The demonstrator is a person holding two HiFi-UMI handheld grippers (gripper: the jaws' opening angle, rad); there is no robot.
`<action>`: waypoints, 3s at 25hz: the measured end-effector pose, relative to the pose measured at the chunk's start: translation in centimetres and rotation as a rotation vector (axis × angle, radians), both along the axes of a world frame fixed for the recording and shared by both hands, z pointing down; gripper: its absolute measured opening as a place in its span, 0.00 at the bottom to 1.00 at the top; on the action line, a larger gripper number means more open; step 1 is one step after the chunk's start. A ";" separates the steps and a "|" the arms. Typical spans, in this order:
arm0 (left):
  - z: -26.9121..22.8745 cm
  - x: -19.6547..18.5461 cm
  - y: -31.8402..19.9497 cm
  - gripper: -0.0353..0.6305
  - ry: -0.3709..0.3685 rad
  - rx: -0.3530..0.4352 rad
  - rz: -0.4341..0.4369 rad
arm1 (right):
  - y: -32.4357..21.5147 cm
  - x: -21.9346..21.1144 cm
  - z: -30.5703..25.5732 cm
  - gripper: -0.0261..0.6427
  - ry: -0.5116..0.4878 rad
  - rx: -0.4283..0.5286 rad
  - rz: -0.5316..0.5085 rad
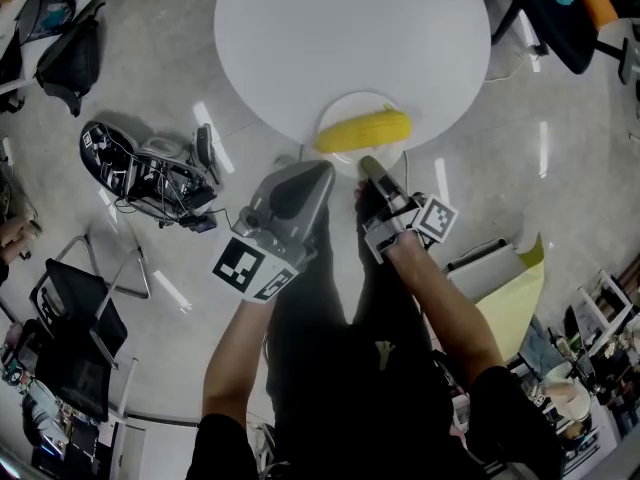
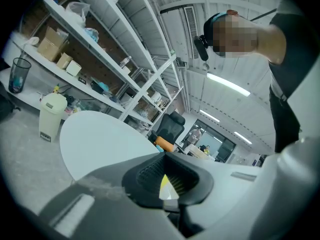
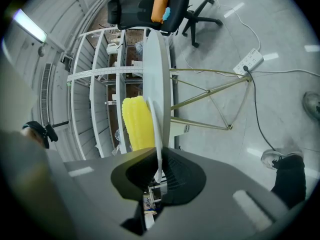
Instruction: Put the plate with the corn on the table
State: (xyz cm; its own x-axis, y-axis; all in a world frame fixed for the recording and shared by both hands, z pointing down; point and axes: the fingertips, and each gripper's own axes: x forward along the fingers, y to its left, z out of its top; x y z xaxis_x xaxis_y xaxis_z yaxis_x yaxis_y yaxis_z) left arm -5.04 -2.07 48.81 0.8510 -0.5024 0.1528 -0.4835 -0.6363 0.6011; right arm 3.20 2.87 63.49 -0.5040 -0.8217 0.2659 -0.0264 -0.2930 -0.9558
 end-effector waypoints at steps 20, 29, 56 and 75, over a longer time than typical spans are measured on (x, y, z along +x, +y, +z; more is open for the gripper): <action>0.8 2.0 0.2 0.06 0.008 -0.022 0.026 | -0.2 0.1 0.0 0.09 -0.006 0.014 0.029; 1.0 2.2 0.0 0.06 0.007 -0.023 0.026 | -0.1 0.3 0.1 0.09 0.000 -0.001 0.038; 1.0 1.7 0.1 0.06 0.020 -0.033 0.011 | 0.6 0.4 1.9 0.30 0.038 -0.123 0.054; 0.6 1.3 0.4 0.06 0.023 -0.031 0.006 | 0.0 0.6 2.2 0.36 0.084 -0.155 0.046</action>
State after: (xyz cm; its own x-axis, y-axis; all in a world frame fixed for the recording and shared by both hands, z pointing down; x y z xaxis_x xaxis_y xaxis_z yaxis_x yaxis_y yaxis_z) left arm -3.78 -1.69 49.42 0.8575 -0.4926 0.1486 -0.4657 -0.6200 0.6314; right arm 3.83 2.86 65.65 -0.4376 -0.7895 0.4302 -0.0872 -0.4390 -0.8943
